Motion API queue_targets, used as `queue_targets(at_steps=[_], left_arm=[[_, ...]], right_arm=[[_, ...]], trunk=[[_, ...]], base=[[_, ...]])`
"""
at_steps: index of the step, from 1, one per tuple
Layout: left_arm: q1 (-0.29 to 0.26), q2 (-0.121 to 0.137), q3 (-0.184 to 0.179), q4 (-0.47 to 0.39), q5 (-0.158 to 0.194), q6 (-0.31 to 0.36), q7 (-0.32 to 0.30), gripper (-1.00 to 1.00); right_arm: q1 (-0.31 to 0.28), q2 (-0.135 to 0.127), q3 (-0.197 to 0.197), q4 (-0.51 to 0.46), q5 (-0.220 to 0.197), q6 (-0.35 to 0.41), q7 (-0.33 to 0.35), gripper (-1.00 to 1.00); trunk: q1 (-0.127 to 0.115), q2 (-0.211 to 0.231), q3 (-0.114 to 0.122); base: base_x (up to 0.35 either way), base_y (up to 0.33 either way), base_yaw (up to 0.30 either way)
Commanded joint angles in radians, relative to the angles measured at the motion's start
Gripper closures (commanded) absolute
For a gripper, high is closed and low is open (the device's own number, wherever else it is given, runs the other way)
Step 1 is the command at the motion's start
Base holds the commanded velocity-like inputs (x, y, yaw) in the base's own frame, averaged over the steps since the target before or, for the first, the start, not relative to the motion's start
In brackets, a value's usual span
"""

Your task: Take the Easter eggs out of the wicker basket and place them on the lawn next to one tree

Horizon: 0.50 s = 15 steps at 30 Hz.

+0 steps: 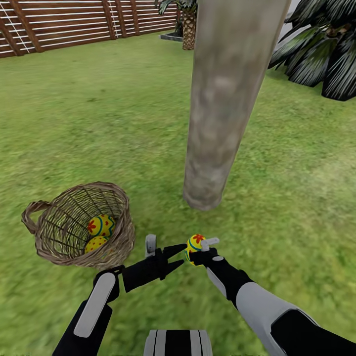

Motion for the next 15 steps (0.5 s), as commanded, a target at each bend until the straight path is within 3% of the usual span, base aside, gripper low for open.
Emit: queue_targets(at_steps=[1,15], left_arm=[[0.0,0.0,0.001,0.0,-0.008,0.003,-0.009,-1.0],[0.0,0.0,0.001,0.0,-0.008,0.003,-0.009,-1.0]], right_arm=[[0.0,0.0,0.009,-0.002,-0.009,0.006,-0.007,1.0],[0.0,-0.002,0.009,-0.013,-0.009,0.008,-0.006,1.0]], trunk=[[0.0,0.0,-0.001],[0.006,-0.004,-0.055]], base=[[0.0,0.0,0.0],[0.0,0.0,0.0]])
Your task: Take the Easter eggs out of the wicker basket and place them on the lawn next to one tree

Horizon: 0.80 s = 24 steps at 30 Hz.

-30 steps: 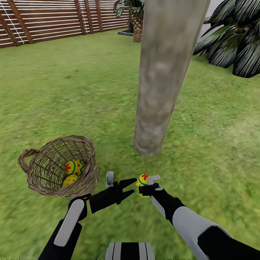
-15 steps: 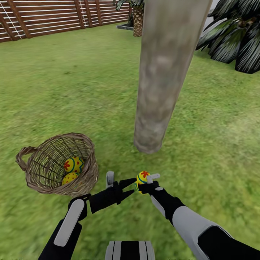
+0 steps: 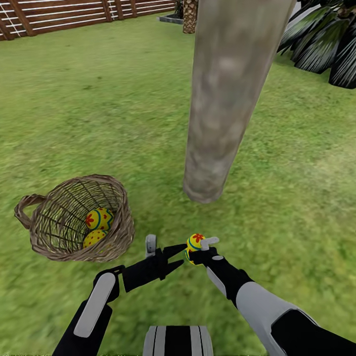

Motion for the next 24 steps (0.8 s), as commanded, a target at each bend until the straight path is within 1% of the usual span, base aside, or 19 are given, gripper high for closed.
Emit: queue_targets(at_steps=[1,6,8,10,13,17,24], left_arm=[[0.0,0.0,0.001,0.0,-0.008,0.003,-0.009,-1.0],[0.0,0.0,0.001,0.0,-0.008,0.002,-0.009,-1.0],[0.0,0.0,0.001,0.0,-0.008,0.002,-0.009,-1.0],[0.0,0.0,0.001,0.0,-0.008,0.003,-0.009,-1.0],[0.0,0.0,0.001,0.0,-0.008,0.002,-0.009,-1.0],[0.0,0.0,0.001,0.0,-0.008,0.002,-0.009,-1.0],[0.0,0.0,0.001,0.0,-0.008,0.002,-0.009,-1.0]], right_arm=[[0.0,-0.001,0.009,-0.002,-0.009,0.005,-0.007,1.0],[0.0,-0.001,0.009,-0.001,-0.01,0.006,-0.008,1.0],[0.0,-0.001,0.009,-0.002,-0.009,0.005,-0.008,1.0],[0.0,-0.001,0.009,-0.002,-0.009,0.005,-0.008,1.0],[0.0,-0.001,0.009,-0.002,-0.009,0.001,-0.01,1.0],[0.0,0.001,0.009,-0.002,-0.009,0.001,-0.012,1.0],[0.0,0.001,0.009,-0.002,-0.009,0.001,-0.012,1.0]], trunk=[[0.0,-0.001,-0.005],[0.002,-0.002,-0.024],[0.002,-0.002,-0.024],[0.003,-0.002,-0.032],[0.003,-0.002,-0.032],[0.005,-0.003,-0.047],[0.006,-0.003,-0.051]], base=[[0.0,0.0,0.0],[0.0,0.0,0.0],[0.0,0.0,0.0],[0.0,0.0,0.0],[0.0,0.0,0.0],[0.0,0.0,0.0],[0.0,0.0,0.0]])
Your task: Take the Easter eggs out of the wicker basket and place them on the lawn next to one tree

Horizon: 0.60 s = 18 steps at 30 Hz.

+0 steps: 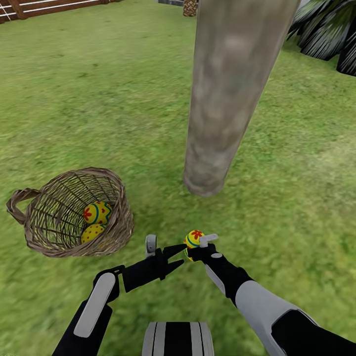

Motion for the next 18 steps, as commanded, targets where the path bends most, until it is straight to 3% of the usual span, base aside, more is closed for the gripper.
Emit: queue_targets(at_steps=[1,7,8,11,18], left_arm=[[0.0,0.0,0.001,0.0,-0.009,0.003,-0.009,-1.0],[0.0,0.0,0.001,0.0,-0.009,0.003,-0.009,-1.0],[0.0,0.0,0.001,0.0,-0.009,0.003,-0.009,-1.0],[0.0,0.0,0.001,0.0,-0.008,0.003,-0.009,-1.0],[0.0,0.0,0.001,0.0,-0.007,0.004,-0.009,-1.0]], right_arm=[[0.0,-0.001,0.009,0.033,-0.019,0.004,-0.004,1.0],[0.0,-0.001,0.009,0.033,-0.019,0.013,-0.004,1.0],[0.0,0.0,0.009,0.033,-0.019,0.014,-0.007,-1.0],[0.0,0.0,0.009,0.033,-0.019,0.014,-0.039,-1.0],[0.0,-0.001,0.009,0.033,-0.019,0.014,-0.044,-1.0]], trunk=[[0.0,0.0,-0.001],[0.0,0.0,-0.001],[0.0,0.0,-0.001],[0.0,0.0,-0.001],[0.0,0.0,0.003]], base=[[0.0,0.0,0.0],[0.0,0.0,0.0],[0.0,0.0,0.0],[0.0,0.0,0.0],[0.0,0.0,0.0]])
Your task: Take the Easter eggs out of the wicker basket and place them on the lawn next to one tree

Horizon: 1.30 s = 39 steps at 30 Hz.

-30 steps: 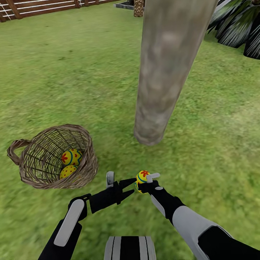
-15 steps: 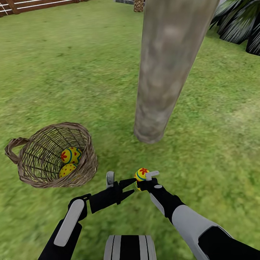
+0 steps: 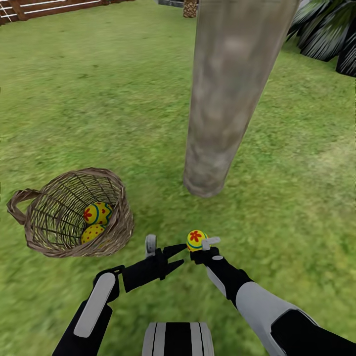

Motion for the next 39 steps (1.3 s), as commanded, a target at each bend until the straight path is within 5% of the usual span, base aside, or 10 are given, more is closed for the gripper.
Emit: queue_targets(at_steps=[1,6,21,28,32,33,39], left_arm=[[0.0,0.0,0.001,0.0,-0.009,0.003,-0.009,-1.0],[0.0,0.0,0.001,0.001,0.035,0.002,-0.009,-1.0],[0.0,0.001,0.001,0.002,0.041,0.003,-0.007,-1.0],[0.0,0.001,0.0,0.0,0.057,0.007,-0.009,-1.0],[0.0,0.002,0.0,-0.002,0.066,0.01,-0.009,-1.0],[0.0,0.001,0.0,-0.004,0.071,0.011,-0.009,-1.0],[0.0,0.002,0.0,-0.006,0.081,0.013,-0.009,-1.0]], right_arm=[[0.0,-0.001,0.009,-0.002,-0.009,0.005,-0.008,-1.0],[0.0,-0.001,0.009,-0.002,-0.009,0.005,-0.006,-1.0],[0.001,-0.006,0.003,0.008,-0.016,0.03,-0.007,-1.0],[0.001,-0.015,-0.037,-0.006,-0.16,0.205,0.012,-1.0],[0.001,-0.074,-0.047,-0.103,-0.176,0.374,0.13,-1.0],[0.002,-0.11,-0.061,-0.138,-0.18,0.445,0.188,-1.0],[0.003,-0.206,-0.133,-0.179,-0.184,0.571,0.417,-1.0]], trunk=[[-0.001,0.0,0.003],[-0.003,0.001,0.023],[-0.01,0.005,0.081],[-0.013,0.006,0.108],[-0.015,0.007,0.123],[-0.015,0.008,0.127],[-0.018,0.009,0.15]], base=[[0.0,0.0,0.0],[0.0,0.0,0.0],[0.0,0.0,0.0],[0.0,0.0,0.0],[0.0,0.0,0.0],[0.0,0.0,0.0],[0.0,0.0,0.0]])
